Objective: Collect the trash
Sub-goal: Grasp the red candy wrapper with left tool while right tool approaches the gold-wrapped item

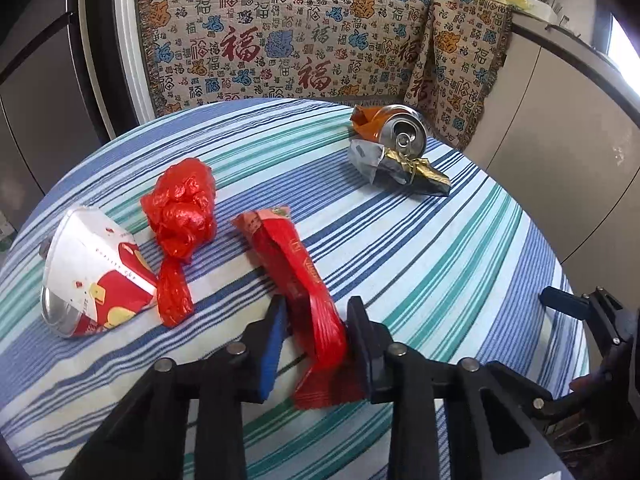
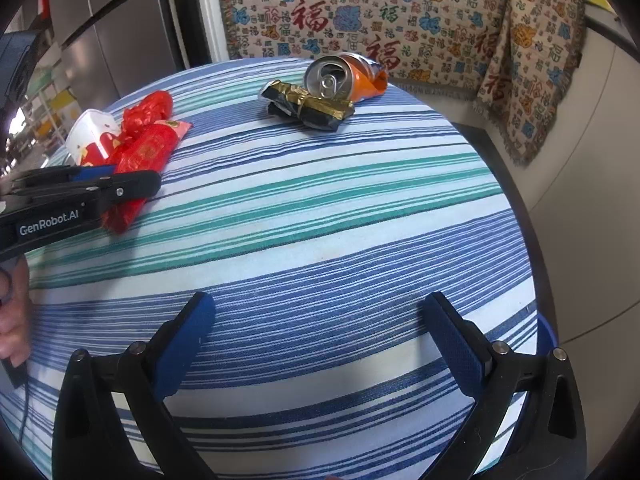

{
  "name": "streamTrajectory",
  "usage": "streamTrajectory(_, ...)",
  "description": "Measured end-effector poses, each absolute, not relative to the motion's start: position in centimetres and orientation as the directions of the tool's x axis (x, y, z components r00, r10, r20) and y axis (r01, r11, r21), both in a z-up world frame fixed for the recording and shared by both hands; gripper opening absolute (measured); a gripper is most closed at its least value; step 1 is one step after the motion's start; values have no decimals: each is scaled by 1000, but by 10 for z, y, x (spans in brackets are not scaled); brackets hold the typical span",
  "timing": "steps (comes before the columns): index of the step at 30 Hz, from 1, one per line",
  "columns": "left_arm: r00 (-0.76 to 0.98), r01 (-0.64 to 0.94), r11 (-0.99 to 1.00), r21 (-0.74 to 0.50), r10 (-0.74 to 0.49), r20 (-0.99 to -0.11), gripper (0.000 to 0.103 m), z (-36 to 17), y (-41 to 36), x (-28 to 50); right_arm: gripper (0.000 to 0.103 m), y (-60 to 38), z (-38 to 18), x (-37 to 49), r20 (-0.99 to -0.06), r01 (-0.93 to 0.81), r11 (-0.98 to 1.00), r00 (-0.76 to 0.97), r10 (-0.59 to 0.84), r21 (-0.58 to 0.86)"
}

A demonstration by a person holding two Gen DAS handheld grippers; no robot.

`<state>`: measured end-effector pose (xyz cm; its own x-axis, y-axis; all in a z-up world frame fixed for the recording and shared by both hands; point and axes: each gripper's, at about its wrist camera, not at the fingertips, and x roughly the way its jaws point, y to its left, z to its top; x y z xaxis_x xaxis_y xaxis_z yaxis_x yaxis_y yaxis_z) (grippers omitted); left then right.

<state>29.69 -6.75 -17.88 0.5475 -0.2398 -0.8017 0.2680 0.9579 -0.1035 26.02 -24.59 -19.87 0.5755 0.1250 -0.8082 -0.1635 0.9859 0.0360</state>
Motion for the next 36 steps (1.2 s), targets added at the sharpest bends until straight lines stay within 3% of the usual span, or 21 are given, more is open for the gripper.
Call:
streamTrajectory(3,548,274,953,-128,-264,-793,18,-172,-56,275,103,-246,-199,261,-806,-163,986,577,131,43)
streamTrajectory(10,563,285,953,-105,-255,-786,22,-161,-25,214,103,-247,-199,261,-806,-164,986,577,130,42)
streamTrajectory(11,564,285,954,-92,-244,-789,28,-161,-25,211,103,-247,-199,261,-806,-164,986,577,130,41)
streamTrajectory(13,572,282,958,-52,-211,-793,76,-164,-26,212,103,-248,-199,259,-806,-165,985,577,129,39)
streamTrajectory(14,585,272,962,-29,-190,-788,82,-165,-26,214,103,-248,-199,259,-806,-165,985,577,129,39)
streamTrajectory(20,576,254,967,39,-119,-809,83,-185,-30,234,103,-255,-198,258,-791,-171,980,584,181,99)
streamTrajectory(28,576,229,973,7,-130,-807,89,-189,-20,234,101,-282,-173,312,-753,-177,968,609,249,178)
streamTrajectory(34,576,224,975,8,-126,-808,91,-189,-19,234,79,-289,-162,381,-738,-104,946,602,304,306)
streamTrajectory(36,576,224,975,8,-126,-808,91,-189,-19,234,60,-288,-173,395,-747,-77,929,573,338,361)
